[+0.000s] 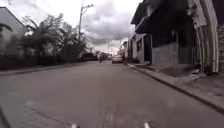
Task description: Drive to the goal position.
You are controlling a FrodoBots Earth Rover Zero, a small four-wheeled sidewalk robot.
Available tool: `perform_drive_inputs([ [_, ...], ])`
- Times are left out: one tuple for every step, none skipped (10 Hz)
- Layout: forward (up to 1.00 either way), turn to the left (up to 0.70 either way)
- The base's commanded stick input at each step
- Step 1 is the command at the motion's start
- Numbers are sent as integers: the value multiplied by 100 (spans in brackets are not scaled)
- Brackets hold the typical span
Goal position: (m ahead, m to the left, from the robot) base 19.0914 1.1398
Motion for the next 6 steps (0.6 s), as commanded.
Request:
perform_drive_inputs([
  [70, -11],
  [70, 3],
  [70, 12],
  [70, 6],
  [70, 0],
  [70, 1],
])
